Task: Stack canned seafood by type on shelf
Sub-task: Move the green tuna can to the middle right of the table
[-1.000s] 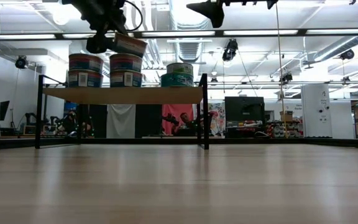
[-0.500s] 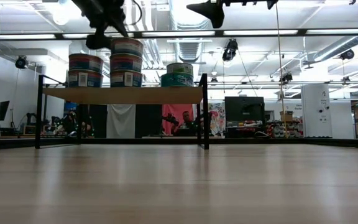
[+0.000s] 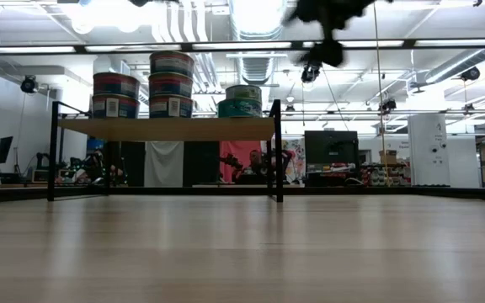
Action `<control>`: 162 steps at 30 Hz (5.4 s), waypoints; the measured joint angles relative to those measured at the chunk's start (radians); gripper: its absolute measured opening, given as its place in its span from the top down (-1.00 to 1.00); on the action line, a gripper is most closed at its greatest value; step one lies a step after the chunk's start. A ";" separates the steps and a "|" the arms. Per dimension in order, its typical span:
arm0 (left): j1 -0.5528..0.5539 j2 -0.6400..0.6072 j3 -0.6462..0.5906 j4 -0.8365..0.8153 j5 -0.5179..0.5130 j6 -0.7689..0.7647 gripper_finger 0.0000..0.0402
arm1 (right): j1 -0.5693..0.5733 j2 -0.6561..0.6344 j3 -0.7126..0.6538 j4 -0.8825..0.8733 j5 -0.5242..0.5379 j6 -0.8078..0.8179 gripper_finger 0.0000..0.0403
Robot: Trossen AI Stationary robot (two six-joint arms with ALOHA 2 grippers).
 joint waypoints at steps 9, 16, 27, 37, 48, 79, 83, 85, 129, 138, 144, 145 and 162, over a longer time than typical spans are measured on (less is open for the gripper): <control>-0.192 0.000 0.049 0.229 -0.310 0.067 -0.35 | 0.212 -0.014 -0.002 -0.658 -0.029 0.115 -0.67; -0.211 0.015 0.049 0.271 -0.384 0.124 -0.35 | 0.461 -0.043 -0.003 -0.706 -0.113 0.376 -0.35; -0.211 0.055 0.047 0.331 -0.375 0.166 -0.35 | 0.928 -0.068 -0.087 -0.749 -0.105 0.604 0.64; -0.211 0.048 0.047 0.341 -0.375 0.176 -0.35 | 1.252 -0.061 -0.355 -0.366 -0.157 0.769 0.95; -0.211 0.052 0.047 0.341 -0.375 0.174 -0.35 | 1.293 -0.053 -0.504 -0.278 -0.008 0.837 0.96; -0.211 0.090 0.047 0.362 -0.378 0.156 -0.35 | 0.860 -0.012 -0.639 -0.070 0.101 0.572 0.96; -0.211 0.102 0.047 0.360 -0.376 0.153 -0.35 | 0.707 -0.063 -0.597 -0.073 0.220 0.465 0.96; -0.212 0.103 0.047 0.360 -0.372 0.148 -0.35 | 0.638 -0.082 -0.551 -0.083 0.239 0.368 0.96; -0.887 0.362 -0.087 0.287 -0.628 -0.554 1.00 | 0.407 -0.412 -0.608 -0.133 0.147 0.404 0.95; -0.906 0.558 -0.055 0.293 -0.602 -0.388 1.00 | 0.466 -0.446 -0.736 -0.132 0.184 0.680 0.95; -0.910 0.597 -0.057 0.291 -0.602 -0.358 1.00 | 0.563 -0.408 -0.766 -0.167 0.288 0.878 0.95; -0.912 0.597 -0.057 0.292 -0.602 -0.358 1.00 | 0.575 -0.400 -0.767 -0.173 0.296 0.905 0.95; -0.968 0.581 -0.149 0.253 -0.622 -0.318 1.00 | 0.737 -0.075 -0.747 0.011 0.343 1.074 0.95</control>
